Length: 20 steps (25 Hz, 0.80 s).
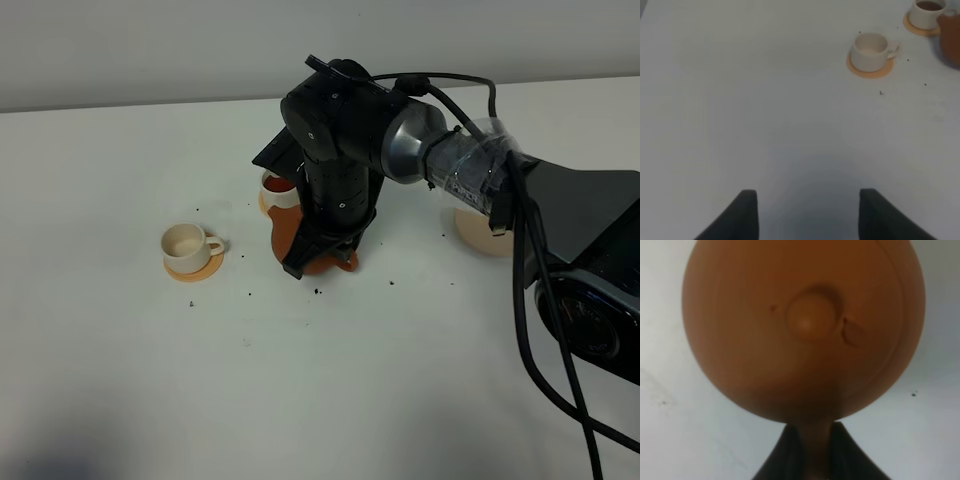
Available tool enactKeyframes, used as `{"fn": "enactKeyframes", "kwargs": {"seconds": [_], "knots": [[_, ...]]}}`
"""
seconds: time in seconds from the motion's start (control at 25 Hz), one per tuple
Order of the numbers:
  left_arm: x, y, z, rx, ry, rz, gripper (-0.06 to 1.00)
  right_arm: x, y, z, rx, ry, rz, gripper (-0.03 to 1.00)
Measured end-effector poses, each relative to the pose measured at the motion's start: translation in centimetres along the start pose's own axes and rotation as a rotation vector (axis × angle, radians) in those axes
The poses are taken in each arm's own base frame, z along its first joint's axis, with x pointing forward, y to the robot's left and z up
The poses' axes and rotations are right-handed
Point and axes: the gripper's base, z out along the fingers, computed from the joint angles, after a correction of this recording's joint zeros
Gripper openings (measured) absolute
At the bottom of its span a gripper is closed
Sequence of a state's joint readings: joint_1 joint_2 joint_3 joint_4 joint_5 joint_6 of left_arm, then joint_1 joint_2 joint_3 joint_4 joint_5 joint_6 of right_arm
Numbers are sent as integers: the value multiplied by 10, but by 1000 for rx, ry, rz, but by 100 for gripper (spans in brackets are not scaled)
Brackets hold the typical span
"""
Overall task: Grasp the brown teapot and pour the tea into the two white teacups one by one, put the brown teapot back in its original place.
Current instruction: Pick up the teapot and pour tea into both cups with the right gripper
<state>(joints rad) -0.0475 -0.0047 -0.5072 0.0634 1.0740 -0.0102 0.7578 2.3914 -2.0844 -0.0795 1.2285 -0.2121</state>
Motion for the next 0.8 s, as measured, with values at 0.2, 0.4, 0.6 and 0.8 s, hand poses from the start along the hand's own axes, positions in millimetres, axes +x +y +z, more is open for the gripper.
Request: {"fn": "enactKeyframes", "kwargs": {"seconds": [0.2, 0.4, 0.6, 0.8], "knots": [[0, 0, 0, 0, 0, 0, 46, 0, -1, -10, 4, -20, 1, 11], [0, 0, 0, 0, 0, 0, 46, 0, -2, -25, 11, -50, 3, 11], [0, 0, 0, 0, 0, 0, 46, -4, 9, -31, 83, -50, -57, 11], [0, 0, 0, 0, 0, 0, 46, -13, 42, -38, 237, -57, -207, 11]]}}
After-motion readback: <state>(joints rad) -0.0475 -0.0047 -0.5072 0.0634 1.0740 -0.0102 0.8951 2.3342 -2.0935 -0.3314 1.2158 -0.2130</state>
